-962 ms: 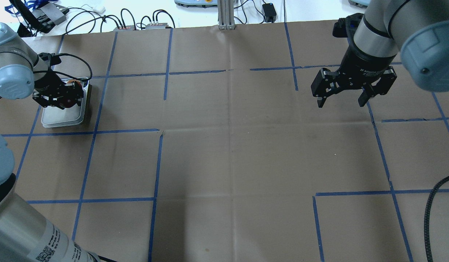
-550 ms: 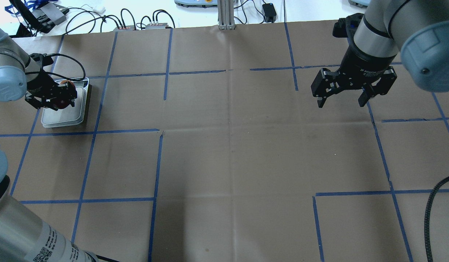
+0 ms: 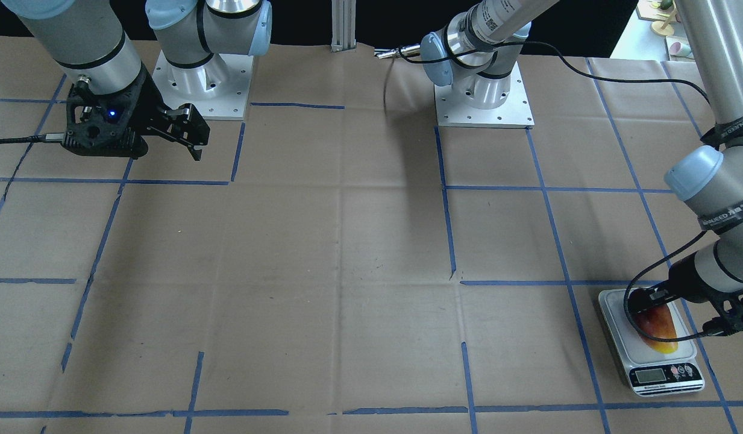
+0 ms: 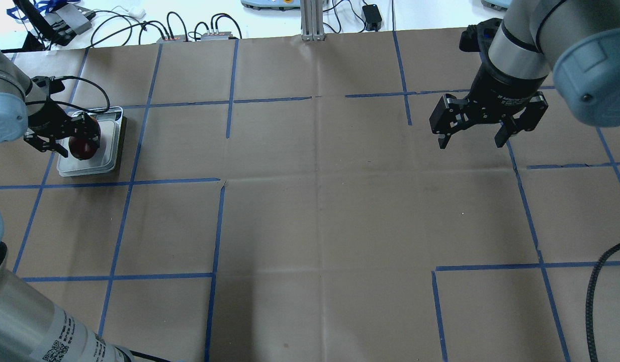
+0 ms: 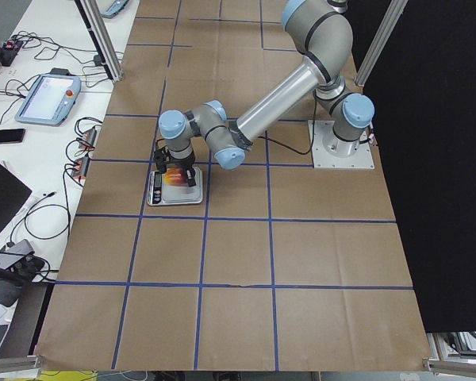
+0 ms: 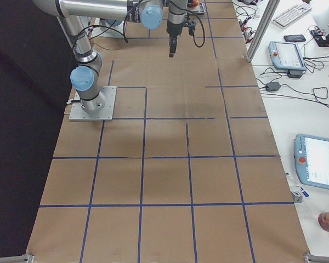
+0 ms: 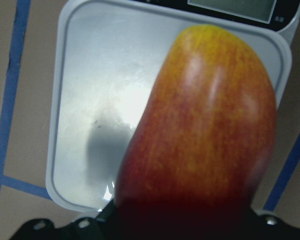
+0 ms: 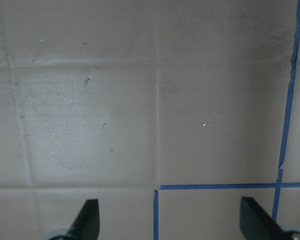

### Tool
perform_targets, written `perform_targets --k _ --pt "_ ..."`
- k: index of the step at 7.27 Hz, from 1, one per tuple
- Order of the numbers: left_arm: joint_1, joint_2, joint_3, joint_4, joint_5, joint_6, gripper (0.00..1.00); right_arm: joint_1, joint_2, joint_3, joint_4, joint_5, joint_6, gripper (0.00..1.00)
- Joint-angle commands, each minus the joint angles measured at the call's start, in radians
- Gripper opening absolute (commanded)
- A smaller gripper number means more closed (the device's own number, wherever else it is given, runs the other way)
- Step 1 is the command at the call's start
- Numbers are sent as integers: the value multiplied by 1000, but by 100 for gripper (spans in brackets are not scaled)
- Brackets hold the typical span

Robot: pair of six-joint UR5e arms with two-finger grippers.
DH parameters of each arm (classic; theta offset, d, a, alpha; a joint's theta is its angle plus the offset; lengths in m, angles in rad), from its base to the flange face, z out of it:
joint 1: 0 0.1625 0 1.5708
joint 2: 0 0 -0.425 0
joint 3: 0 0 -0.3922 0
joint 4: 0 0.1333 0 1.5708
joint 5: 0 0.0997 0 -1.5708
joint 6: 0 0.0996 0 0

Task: Weigh mango
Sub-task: 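Lower the mango onto the scale and open the left gripper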

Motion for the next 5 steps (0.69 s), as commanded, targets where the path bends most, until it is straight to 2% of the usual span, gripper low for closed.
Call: perform_targets --k 1,3,5 --pt "-1 110 10 -83 0 0 100 0 0 0 0 0 0 100" --pt "-33 283 -32 -192 -6 -113 100 0 0 0 0 0 0 100" --pt "-147 447 -46 -365 -16 -215 100 0 0 0 0 0 0 100"
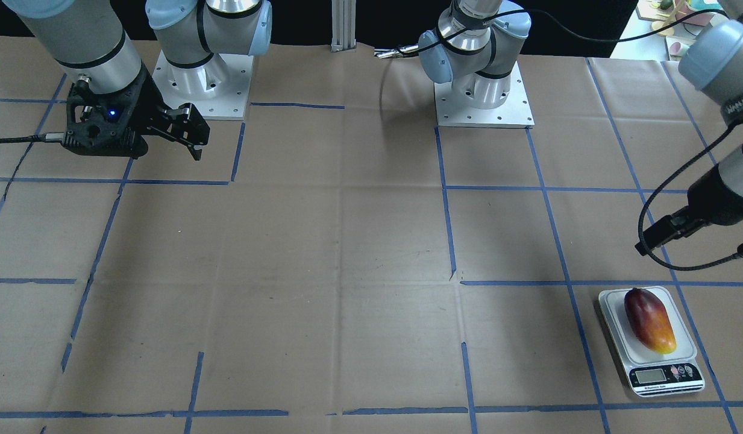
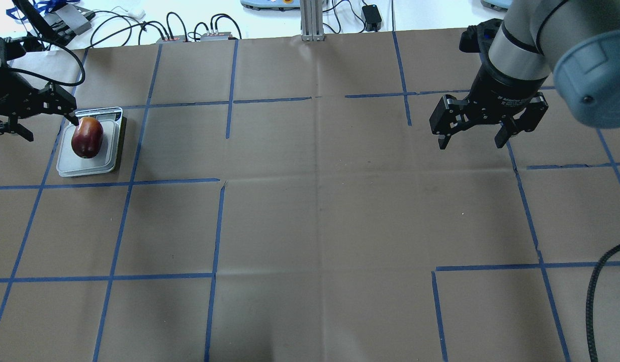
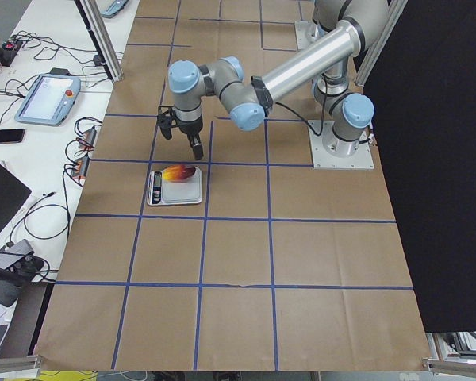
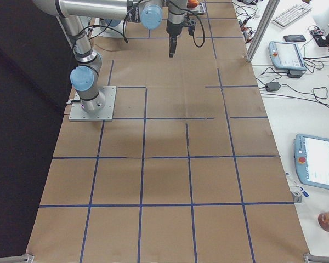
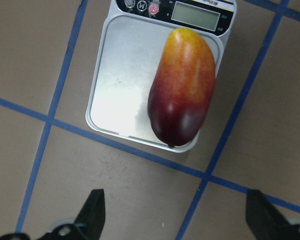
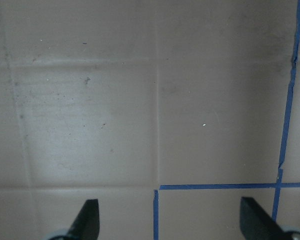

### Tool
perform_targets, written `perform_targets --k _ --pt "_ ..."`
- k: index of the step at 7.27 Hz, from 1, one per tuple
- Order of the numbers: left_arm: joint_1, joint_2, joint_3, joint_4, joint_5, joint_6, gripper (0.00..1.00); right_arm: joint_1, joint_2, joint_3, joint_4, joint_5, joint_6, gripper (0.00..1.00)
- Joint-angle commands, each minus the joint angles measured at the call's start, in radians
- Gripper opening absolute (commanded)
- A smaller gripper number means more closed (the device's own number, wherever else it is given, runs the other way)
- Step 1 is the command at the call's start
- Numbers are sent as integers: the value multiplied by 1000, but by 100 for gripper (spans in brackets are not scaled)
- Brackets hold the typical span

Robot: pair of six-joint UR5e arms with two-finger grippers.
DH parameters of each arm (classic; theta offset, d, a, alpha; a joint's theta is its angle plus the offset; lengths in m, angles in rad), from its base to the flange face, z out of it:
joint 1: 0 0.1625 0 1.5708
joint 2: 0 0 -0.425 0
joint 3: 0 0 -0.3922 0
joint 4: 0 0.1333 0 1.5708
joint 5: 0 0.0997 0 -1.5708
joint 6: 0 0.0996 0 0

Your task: Weigh mango

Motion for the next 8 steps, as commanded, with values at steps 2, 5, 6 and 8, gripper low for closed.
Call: perform_targets --k 2,5,6,8 --pt "-244 177 -8 -180 -7 -214 100 0 0 0 0 0 0 100" --pt "-397 179 10 -243 -8 -315 100 0 0 0 0 0 0 100" --pt "-424 182 16 -241 -7 -331 100 0 0 0 0 0 0 100" --pt "-437 183 16 -243 1 -329 100 0 0 0 0 0 0 100"
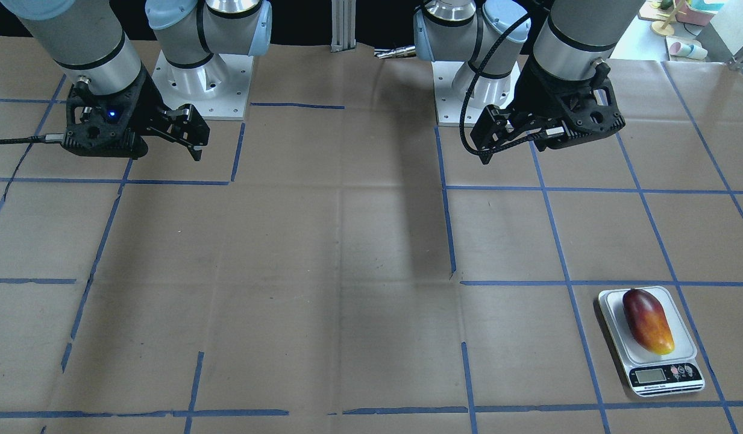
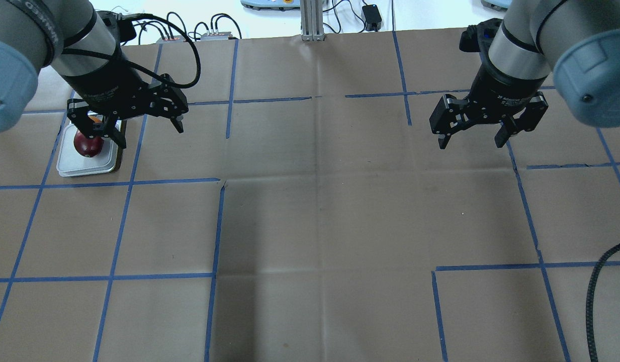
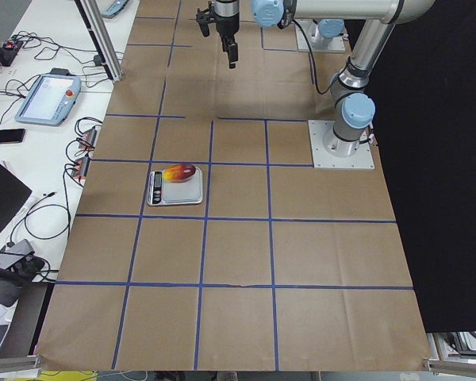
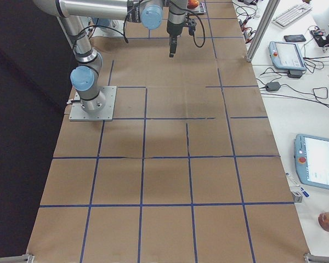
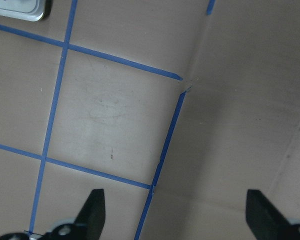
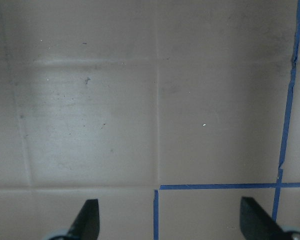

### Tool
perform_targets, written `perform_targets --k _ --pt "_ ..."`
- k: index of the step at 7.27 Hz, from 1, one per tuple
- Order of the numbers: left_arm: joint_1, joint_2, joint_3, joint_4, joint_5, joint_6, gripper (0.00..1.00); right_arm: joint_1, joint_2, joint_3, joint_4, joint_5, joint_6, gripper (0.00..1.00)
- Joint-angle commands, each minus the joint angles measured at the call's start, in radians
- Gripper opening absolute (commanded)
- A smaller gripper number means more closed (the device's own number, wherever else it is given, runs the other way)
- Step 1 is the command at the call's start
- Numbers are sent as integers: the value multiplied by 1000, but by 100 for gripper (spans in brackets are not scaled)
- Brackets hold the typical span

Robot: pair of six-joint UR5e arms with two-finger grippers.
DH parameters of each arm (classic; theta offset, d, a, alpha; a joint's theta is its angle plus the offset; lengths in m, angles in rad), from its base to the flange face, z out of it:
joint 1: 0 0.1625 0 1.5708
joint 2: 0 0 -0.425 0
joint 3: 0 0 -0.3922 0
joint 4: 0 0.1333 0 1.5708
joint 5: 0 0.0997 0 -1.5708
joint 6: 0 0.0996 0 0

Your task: Weigh mango

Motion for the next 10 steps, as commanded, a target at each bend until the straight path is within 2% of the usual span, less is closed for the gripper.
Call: perform_targets --k 1,5,10 --pt "-11 -2 0 -2 1 3 100 0 0 0 0 0 0 100" --pt "-15 4 -3 -8 -5 182 100 0 0 0 0 0 0 100" --pt "-15 4 1 -12 -7 182 100 0 0 0 0 0 0 100"
